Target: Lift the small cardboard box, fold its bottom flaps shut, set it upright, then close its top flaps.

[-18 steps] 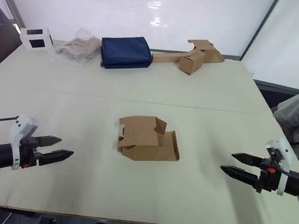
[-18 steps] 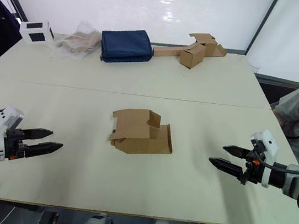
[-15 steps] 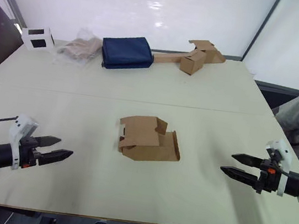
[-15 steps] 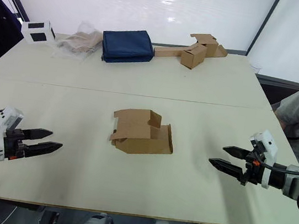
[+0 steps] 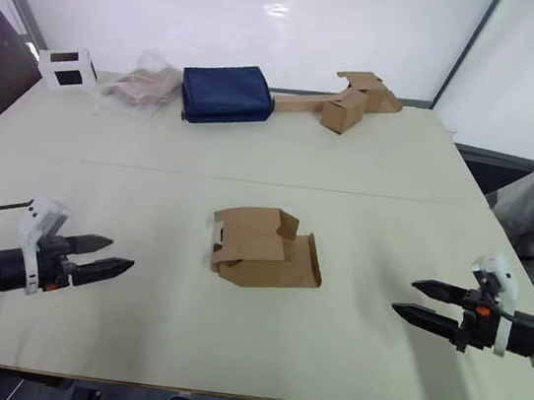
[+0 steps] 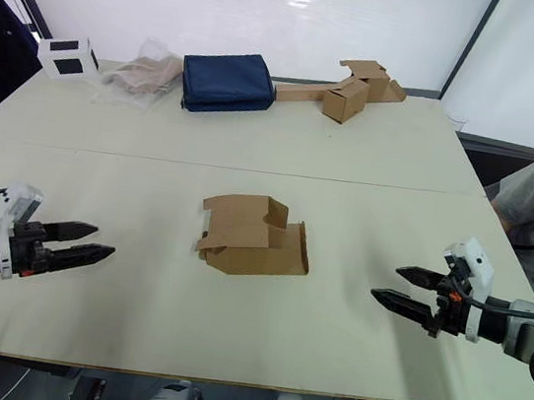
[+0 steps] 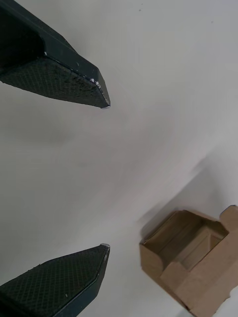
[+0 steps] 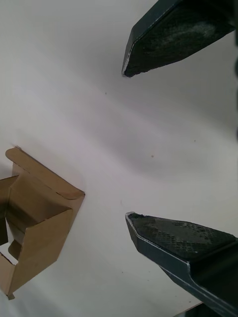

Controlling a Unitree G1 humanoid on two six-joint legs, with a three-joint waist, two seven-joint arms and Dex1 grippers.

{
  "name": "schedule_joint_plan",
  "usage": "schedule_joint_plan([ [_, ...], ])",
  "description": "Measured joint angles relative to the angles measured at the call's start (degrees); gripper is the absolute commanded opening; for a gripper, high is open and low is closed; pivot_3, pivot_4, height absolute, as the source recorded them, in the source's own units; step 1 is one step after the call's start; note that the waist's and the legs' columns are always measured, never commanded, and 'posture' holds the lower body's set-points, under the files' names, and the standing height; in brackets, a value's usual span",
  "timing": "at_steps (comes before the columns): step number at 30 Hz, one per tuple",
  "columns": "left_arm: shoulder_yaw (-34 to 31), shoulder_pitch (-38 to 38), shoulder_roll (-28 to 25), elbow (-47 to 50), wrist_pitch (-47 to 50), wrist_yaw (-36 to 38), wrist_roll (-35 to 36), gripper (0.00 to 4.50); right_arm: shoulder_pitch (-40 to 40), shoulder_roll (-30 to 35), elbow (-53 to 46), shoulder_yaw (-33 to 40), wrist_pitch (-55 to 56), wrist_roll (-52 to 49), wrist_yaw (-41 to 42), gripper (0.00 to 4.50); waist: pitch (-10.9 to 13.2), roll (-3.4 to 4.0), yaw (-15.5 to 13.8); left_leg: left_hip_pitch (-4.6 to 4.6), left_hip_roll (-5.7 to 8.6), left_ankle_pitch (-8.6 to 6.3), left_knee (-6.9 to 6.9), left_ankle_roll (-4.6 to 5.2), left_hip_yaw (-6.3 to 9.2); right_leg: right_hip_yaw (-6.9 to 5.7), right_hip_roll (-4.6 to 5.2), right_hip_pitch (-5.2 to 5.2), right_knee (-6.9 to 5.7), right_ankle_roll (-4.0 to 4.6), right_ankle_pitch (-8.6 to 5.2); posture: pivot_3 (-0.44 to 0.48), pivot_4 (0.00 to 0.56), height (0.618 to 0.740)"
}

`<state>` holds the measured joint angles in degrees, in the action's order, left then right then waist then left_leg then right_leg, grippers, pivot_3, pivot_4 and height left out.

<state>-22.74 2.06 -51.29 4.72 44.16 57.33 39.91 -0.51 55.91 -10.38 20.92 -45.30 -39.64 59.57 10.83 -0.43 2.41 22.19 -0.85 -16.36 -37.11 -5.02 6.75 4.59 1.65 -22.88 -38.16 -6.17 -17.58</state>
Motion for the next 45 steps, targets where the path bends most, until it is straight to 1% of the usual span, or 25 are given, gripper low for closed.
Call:
schedule_joint_plan([
  [6,0.67,0.35,0.25,-0.14,0.53,-0.06,0.04,4.5,1.26,-0.67,-0.73,0.31,-0.03,-0.02,-0.72,4.47,0.0,0.0,0.06,-0.01,0.0,0.0,0.0,0.0,0.0,0.0,0.0,0.0,-0.02,0.0,0.0,0.0,0.15,0.74],
  [15,1.41,1.2,1.11,-1.03,0.64,-0.17,0.07,4.5,-0.39,-1.11,-0.72,0.3,0.83,0.07,-1.98,4.47,0.0,0.0,-0.05,-0.02,0.0,0.0,0.0,0.0,0.0,0.0,0.0,0.01,-0.02,0.0,0.0,0.0,0.15,0.74],
  [17,1.57,2.42,2.11,-1.44,0.83,-0.81,0.16,4.5,-0.44,-1.25,-0.71,0.2,1.08,0.14,-2.25,4.47,0.0,0.0,-0.14,-0.02,0.0,0.0,-0.02,0.0,0.0,0.0,0.0,0.02,-0.02,0.0,0.0,0.0,0.15,0.74],
  [19,1.1,4.4,3.12,-1.86,4.38,-2.1,2.73,4.5,-1.03,-1.26,-0.73,0.08,1.03,0.05,-2.59,4.47,0.0,0.0,-0.12,-0.02,0.0,0.0,-0.03,0.0,0.0,0.0,0.0,0.02,-0.03,-0.01,0.0,0.0,0.15,0.74],
  [23,-1.3,8.26,4.82,-3.73,15.4,-4.25,11.26,4.5,-2.47,-1.35,-3.77,0.23,-1.25,-2.42,-3.57,4.47,-0.01,0.01,0.09,-0.02,-0.01,-0.01,-0.02,0.02,0.02,-0.01,-0.01,0.01,-0.05,-0.01,0.0,0.0,0.15,0.74],
  [24,-1.7,10.17,6.04,-5.93,18.79,-4.82,13.61,4.5,-3.01,-1.38,-5.25,0.21,-2.51,-3.62,-4.16,4.47,-0.04,0.07,0.09,-0.03,0.0,-0.01,-0.04,0.02,0.02,-0.01,-0.01,0.02,-0.07,-0.01,0.0,0.0,0.15,0.74],
  [26,-2.14,14.75,10.15,-10.98,25.81,-5.56,18.82,4.5,-5.6,-1.88,-10.66,-0.52,-4.73,-6.79,-5.34,4.47,-0.07,0.11,0.1,-0.04,0.01,-0.01,-0.11,0.02,0.04,-0.04,-0.02,0.04,-0.15,-0.01,0.0,0.0,0.15,0.74],
  [27,-1.22,15.99,11.62,-12.48,28.04,-5.49,19.84,4.5,-6.75,-2.02,-13.35,-0.78,-5.7,-8.28,-6.32,4.47,-0.07,0.09,0.11,-0.05,0.01,-0.01,-0.11,0.02,0.05,-0.04,-0.02,0.05,-0.14,-0.01,0.0,0.0,0.15,0.74],
  [30,4.88,18.77,15.38,-15.19,31.27,-5.01,19.51,4.5,-9.71,-3.35,-19.64,-3.09,-7.7,-11.39,-9.83,4.47,-0.08,0.06,-0.06,-0.02,0.02,0.0,-0.11,0.01,0.08,-0.06,0.0,0.05,-0.09,-0.02,0.0,0.0,0.15,0.74],
  [33,8.53,21.64,16.8,-18.99,31.65,-4.39,18.06,4.5,-9.91,-3.61,-22.9,-4.91,-9.1,-12.59,-12.63,4.47,-0.07,0.04,-0.08,0.0,0.02,0.0,-0.12,0.0,0.09,-0.06,0.0,0.02,-0.09,-0.01,0.0,0.0,0.15,0.74],
  [36,10.19,26.1,18.23,-23.47,30.72,-3.25,16.6,4.5,-9.65,-3.64,-25.89,-5.27,-9.5,-13.5,-15.02,4.47,-0.07,0.04,-0.16,0.0,0.03,0.0,-0.13,0.0,0.09,-0.07,0.0,0.03,-0.09,-0.01,0.0,0.0,0.15,0.74],
  [38,11.2,29.79,20.04,-26.25,30.14,-2.26,15.58,4.5,-7.64,-3.78,-28.84,-5.59,-9.66,-13.85,-16.86,4.47,-0.07,0.02,-0.48,0.03,0.03,0.0,-0.14,0.0,0.12,-0.1,0.0,0.04,-0.07,-0.01,0.0,0.0,0.15,0.74],
  [41,12.97,33.07,20.76,-28.08,29.37,-0.32,14.5,4.5,-4.97,-4.49,-31.21,-6.37,-9.97,-14.68,-18.7,4.47,-0.08,0.02,-0.22,0.05,0.05,0.0,-0.14,0.0,0.11,-0.09,0.02,0.03,-0.06,-0.01,0.0,0.0,0.15,0.74],
  [45,14.93,36.42,22.42,-32.5,28.54,1.71,11.94,4.5,-3.67,-4.87,-31.93,-6.23,-9.97,-14.96,-21.18,4.47,-0.09,0.03,0.06,0.0,0.05,0.0,-0.14,0.0,0.12,-0.1,-0.02,0.03,-0.11,-0.01,0.0,0.0,0.15,0.74],
])
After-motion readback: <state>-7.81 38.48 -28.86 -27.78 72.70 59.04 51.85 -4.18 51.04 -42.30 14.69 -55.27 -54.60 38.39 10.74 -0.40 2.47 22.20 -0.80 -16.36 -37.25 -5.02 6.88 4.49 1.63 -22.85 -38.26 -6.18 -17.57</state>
